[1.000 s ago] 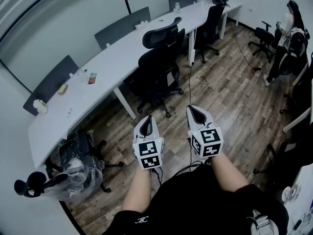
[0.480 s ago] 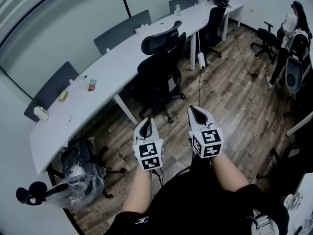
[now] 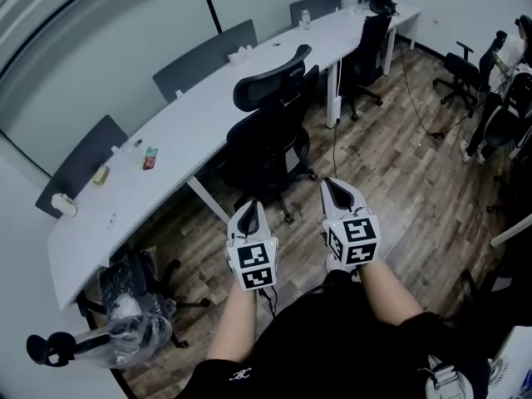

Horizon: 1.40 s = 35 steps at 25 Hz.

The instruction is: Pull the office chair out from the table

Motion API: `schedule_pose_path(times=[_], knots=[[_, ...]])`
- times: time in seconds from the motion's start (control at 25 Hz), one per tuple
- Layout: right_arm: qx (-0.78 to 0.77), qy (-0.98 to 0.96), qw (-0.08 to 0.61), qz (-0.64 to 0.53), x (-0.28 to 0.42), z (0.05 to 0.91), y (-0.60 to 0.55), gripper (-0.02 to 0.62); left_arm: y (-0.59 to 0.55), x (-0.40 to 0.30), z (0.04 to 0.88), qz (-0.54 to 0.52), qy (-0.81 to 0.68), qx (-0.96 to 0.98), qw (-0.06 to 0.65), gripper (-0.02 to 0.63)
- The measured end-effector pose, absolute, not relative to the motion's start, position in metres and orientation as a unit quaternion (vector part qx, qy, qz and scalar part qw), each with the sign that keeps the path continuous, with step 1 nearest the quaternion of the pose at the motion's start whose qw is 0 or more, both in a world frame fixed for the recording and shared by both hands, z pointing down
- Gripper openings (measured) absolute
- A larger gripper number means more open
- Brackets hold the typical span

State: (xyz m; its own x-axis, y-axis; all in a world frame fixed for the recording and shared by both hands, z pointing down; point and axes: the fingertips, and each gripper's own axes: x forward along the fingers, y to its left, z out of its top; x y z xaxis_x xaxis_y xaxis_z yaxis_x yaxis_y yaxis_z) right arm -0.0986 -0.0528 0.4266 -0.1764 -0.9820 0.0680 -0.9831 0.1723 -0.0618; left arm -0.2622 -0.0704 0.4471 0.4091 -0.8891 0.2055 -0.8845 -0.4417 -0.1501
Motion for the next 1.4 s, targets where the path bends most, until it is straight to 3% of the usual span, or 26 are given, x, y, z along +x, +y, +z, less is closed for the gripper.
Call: schedule_pose_path(times=[0.76, 1.12, 1.4], knots=[[0.609, -0.791, 0.044, 0.026, -0.013, 0.411, -0.231, 0.011, -0.228, -0.222, 0.445, -0.178, 0.596, -0.782, 0.036, 0.008], [0.576, -0.807, 0.12, -0.05, 0.044, 0.416, -0.333, 0.013, -0.296, -0.193, 0.458, -0.237, 0.603, -0.76, 0.06, 0.08], [0.496, -0.818, 0.237, -0.17, 0.071, 0.434, -0.41, 0.086, -0.348, -0.186, 0.47, -0.34, 0.592, -0.718, 0.136, 0.15]])
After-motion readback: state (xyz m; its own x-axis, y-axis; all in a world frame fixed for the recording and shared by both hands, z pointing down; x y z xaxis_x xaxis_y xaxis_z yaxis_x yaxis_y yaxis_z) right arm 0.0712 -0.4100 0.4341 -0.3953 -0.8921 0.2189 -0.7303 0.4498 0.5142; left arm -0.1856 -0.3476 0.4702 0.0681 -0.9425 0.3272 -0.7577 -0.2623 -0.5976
